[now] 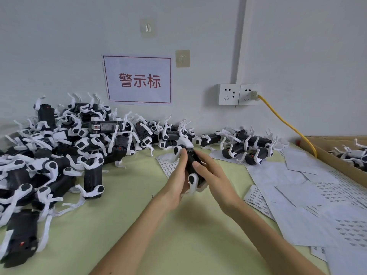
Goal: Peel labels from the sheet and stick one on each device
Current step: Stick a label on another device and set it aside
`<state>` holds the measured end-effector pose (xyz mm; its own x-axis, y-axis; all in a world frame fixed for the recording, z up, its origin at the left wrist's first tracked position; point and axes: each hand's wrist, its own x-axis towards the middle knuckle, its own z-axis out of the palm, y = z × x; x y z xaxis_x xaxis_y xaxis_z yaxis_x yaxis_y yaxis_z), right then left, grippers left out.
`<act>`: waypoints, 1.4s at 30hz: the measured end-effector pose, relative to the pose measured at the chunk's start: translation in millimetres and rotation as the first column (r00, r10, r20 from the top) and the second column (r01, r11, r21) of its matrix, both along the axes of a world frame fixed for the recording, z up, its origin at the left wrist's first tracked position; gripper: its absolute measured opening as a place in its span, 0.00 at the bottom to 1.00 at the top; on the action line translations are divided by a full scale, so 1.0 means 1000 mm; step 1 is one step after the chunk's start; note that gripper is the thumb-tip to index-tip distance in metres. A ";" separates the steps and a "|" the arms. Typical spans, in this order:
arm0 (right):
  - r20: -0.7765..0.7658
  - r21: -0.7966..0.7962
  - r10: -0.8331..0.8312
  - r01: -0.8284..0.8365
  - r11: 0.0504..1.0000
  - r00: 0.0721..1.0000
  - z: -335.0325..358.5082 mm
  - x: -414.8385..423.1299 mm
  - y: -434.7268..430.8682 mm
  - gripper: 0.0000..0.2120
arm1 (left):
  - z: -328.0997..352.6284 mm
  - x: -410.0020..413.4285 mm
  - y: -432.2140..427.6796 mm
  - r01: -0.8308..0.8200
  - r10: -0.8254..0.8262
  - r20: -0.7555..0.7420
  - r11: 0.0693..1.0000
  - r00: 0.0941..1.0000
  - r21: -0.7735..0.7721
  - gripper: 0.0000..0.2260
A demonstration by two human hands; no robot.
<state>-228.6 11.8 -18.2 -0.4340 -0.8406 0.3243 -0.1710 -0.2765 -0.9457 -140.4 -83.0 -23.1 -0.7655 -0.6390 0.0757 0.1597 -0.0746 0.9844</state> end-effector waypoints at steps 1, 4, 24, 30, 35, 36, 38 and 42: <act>0.029 0.000 -0.014 0.014 1.000 0.999 0.000 -0.001 -0.001 0.14 | -0.001 0.000 0.002 0.005 -0.003 0.040 0.999 0.999 -0.043 0.32; 0.194 0.047 -0.090 0.083 0.995 0.977 0.003 -0.004 0.000 0.08 | -0.003 -0.003 0.009 0.063 -0.035 0.129 0.974 0.991 -0.218 0.28; 0.163 -0.027 -0.041 0.046 0.999 0.986 0.006 -0.014 0.003 0.14 | 0.003 -0.002 0.012 -0.027 0.027 -0.004 0.997 1.000 -0.071 0.33; -0.065 -0.033 -0.003 0.000 0.999 0.998 0.003 -0.002 -0.001 0.17 | 0.003 0.000 -0.002 -0.187 0.197 -0.086 0.976 0.977 0.111 0.33; -0.399 0.053 -0.283 0.330 0.943 0.872 -0.007 -0.018 -0.003 0.14 | 0.006 0.000 -0.013 -0.344 0.370 -0.039 0.894 0.928 0.286 0.32; -0.496 0.089 -0.290 0.380 0.921 0.818 -0.011 -0.023 -0.004 0.13 | 0.006 0.003 -0.018 -0.387 0.419 -0.019 0.854 0.908 0.347 0.30; -0.690 0.204 -0.147 0.386 0.900 0.708 -0.020 -0.028 -0.006 0.18 | 0.006 0.009 -0.029 -0.443 0.492 0.019 0.767 0.871 0.464 0.28; -0.819 0.413 0.171 0.356 0.838 0.547 -0.035 -0.024 -0.010 0.29 | 0.007 0.016 -0.040 -0.444 0.507 0.065 0.679 0.859 0.585 0.27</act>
